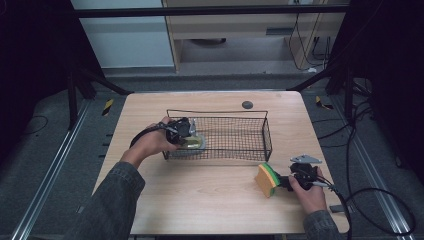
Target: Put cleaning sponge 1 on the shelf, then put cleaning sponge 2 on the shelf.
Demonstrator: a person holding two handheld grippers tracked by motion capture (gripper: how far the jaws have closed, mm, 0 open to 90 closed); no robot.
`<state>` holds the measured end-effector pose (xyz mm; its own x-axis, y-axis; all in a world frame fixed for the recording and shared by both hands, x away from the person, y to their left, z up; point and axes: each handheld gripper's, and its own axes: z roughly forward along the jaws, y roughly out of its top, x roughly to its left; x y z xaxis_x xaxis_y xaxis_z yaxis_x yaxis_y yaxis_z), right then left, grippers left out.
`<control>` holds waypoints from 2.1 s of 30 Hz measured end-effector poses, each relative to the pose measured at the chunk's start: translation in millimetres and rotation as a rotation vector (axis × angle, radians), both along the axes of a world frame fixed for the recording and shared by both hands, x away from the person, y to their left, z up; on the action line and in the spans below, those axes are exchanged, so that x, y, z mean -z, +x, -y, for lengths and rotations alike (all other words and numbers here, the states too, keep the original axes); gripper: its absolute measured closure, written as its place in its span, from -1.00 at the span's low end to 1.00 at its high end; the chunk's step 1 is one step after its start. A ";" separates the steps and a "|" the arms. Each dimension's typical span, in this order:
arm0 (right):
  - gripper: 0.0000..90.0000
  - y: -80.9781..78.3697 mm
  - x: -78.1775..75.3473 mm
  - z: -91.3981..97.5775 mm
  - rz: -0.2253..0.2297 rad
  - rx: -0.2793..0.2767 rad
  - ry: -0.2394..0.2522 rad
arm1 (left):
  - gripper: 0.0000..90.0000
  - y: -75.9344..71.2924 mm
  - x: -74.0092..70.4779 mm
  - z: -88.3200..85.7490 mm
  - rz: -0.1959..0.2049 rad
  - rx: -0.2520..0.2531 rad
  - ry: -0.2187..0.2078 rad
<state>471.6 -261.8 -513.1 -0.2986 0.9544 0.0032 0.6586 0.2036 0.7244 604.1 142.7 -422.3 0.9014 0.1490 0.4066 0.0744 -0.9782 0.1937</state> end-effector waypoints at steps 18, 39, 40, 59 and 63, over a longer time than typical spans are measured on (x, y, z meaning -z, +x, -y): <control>-0.99 0.0 0.0 0.0 0.000 0.000 -0.001 | 0.23 -16.8 -35.9 -7.0 0.072 -0.031 -0.155; -0.99 0.0 0.0 0.0 0.000 0.000 -0.001 | -0.80 -40.4 -54.2 1.1 0.126 -0.141 -0.247; -0.99 0.0 0.0 0.0 0.000 0.000 -0.001 | -0.82 -42.5 -53.7 0.7 0.124 -0.145 -0.247; -0.76 -12.2 -24.8 7.6 -0.015 -0.019 -0.084 | -0.93 -114.9 -25.1 -67.7 0.136 -0.390 -0.538; -0.70 -26.2 -36.9 9.2 -0.022 -0.038 -0.102 | -0.92 -125.5 8.0 -84.6 0.112 -0.447 -0.523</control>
